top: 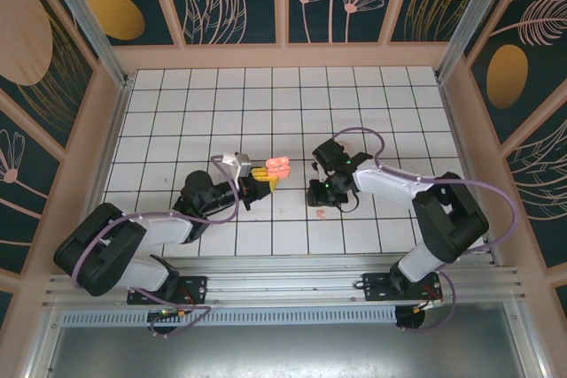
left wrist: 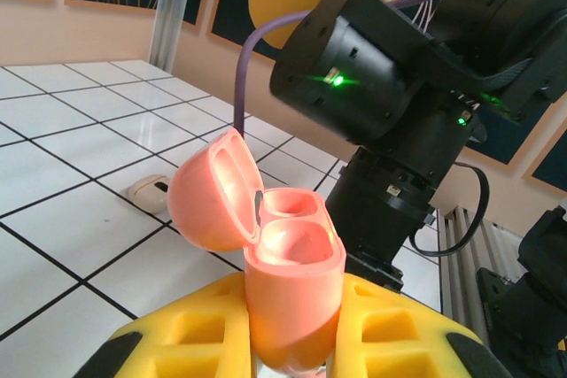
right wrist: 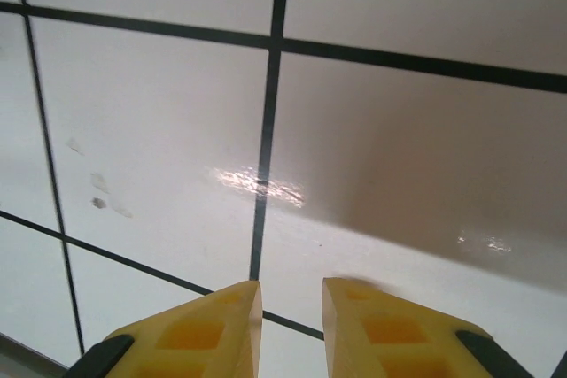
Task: Insert the wireless bluetooth earbuds into the charging case
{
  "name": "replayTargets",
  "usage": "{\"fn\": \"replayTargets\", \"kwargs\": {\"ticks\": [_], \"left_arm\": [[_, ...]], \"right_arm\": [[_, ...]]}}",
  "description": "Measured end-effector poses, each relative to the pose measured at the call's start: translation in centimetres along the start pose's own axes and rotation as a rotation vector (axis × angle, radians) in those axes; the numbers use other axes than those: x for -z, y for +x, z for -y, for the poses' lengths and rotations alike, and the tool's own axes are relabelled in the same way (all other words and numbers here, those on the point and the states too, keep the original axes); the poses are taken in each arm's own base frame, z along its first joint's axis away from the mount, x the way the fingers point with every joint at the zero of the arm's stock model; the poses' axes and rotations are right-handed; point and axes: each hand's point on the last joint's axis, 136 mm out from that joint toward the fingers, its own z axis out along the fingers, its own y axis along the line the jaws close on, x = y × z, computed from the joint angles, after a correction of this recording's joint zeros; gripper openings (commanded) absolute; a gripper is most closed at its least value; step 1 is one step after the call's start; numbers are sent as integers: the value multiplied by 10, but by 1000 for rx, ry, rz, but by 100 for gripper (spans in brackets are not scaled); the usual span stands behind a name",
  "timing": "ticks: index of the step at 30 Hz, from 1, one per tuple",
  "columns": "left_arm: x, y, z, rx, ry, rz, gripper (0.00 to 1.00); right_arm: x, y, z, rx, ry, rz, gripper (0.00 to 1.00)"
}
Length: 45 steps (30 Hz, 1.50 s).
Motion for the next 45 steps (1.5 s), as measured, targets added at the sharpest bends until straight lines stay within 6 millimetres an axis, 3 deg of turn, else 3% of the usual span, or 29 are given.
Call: {"fn": "replayTargets", "kwargs": {"ticks": [23,34,45], "left_arm": [[-3,8,-8,1,-12,10,2],[-3,8,-8,1,-11,9,2],[-4,8,-8,5,-11,10,2]], "right_arm": [[21,-14,-13,-109,-129,176,24],[11,10,15,-56,30,49,39],[-6,18,24,4,105,-71,38]]}}
